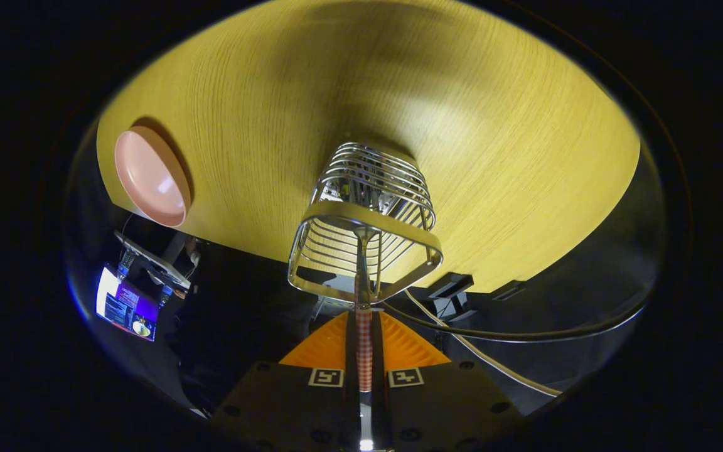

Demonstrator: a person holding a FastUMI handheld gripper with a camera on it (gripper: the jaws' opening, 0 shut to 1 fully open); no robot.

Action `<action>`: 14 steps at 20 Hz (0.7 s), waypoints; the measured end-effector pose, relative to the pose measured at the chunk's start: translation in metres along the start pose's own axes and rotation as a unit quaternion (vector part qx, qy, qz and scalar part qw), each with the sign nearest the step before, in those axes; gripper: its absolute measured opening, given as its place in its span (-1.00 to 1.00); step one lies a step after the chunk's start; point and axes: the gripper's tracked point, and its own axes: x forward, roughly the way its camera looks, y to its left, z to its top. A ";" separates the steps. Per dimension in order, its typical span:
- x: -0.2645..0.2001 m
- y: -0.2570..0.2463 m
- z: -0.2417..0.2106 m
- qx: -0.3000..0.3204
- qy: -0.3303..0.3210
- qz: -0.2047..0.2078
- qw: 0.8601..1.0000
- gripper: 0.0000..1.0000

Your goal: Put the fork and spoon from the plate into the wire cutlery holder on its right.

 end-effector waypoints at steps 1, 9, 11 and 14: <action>0.000 0.001 0.002 -0.003 -0.006 0.001 1.000 -0.72; -0.014 0.009 -0.006 -0.039 -0.109 0.025 0.993 -0.09; -0.020 0.011 -0.010 -0.033 -0.148 0.042 0.988 0.08; -0.024 0.011 -0.020 -0.019 -0.215 0.068 0.974 0.29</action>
